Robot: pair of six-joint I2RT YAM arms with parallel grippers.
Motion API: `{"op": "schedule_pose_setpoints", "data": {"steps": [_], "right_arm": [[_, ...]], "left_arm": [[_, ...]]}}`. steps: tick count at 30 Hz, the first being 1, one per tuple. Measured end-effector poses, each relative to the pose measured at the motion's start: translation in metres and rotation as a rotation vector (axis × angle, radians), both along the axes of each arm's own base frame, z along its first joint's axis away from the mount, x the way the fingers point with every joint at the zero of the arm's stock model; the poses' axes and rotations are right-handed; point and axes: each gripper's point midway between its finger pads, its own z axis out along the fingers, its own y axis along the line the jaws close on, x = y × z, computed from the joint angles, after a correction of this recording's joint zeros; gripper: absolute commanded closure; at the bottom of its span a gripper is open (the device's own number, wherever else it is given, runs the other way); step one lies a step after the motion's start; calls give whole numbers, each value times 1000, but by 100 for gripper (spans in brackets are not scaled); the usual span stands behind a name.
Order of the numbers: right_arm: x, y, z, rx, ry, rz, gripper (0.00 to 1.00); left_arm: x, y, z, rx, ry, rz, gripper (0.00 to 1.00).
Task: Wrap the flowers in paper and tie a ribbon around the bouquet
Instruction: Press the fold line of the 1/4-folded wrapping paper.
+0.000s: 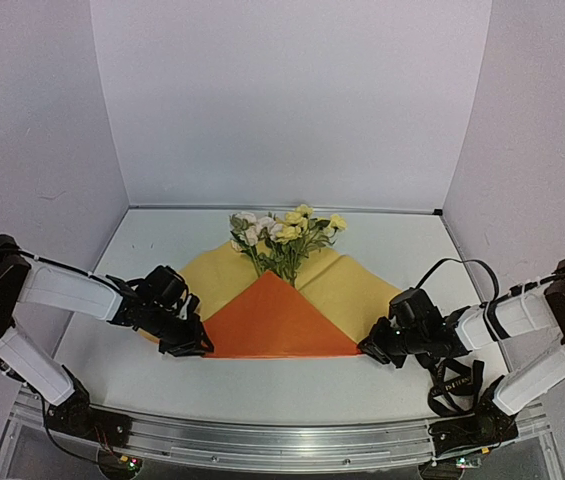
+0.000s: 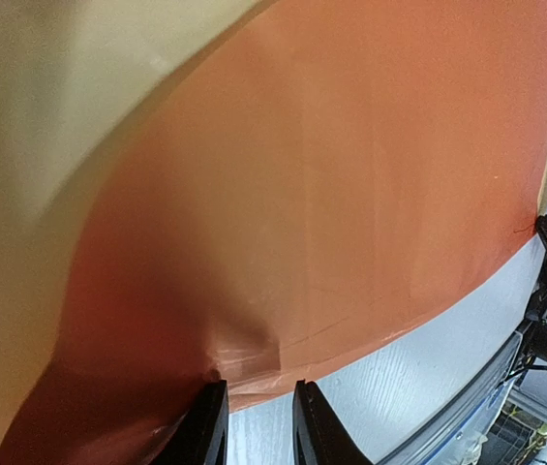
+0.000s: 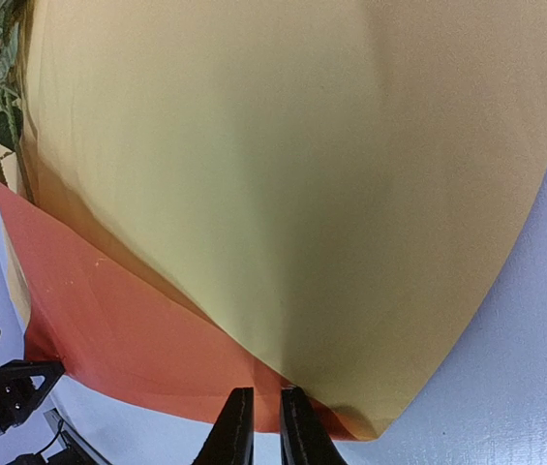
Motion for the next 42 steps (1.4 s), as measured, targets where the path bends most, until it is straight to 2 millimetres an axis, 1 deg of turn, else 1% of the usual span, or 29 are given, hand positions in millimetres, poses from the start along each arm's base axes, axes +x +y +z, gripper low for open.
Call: {"op": "schedule_pose_setpoints", "data": {"steps": [4, 10, 16, 20, 30, 34, 39, 42], "right_arm": [[0, 0, 0, 0, 0, 0, 87], [0, 0, 0, 0, 0, 0, 87], [0, 0, 0, 1, -1, 0, 87], [0, 0, 0, 2, -2, 0, 87], [-3, -3, 0, 2, -7, 0, 86], [-4, -4, 0, 1, -8, 1, 86], [-4, -4, 0, 1, -7, 1, 86], [-4, -4, 0, 1, -7, 1, 86]], "left_arm": [[-2, 13, -1, -4, 8, 40, 75], [-1, 25, -2, -31, 23, 98, 77], [7, 50, -3, -42, 31, 205, 78], [9, 64, -3, -37, 32, 275, 79], [8, 77, -4, -48, 88, 435, 79], [7, 85, -4, -42, 113, 504, 75], [7, 98, -3, -2, 134, 580, 74], [7, 102, -3, 11, 147, 608, 71]]}}
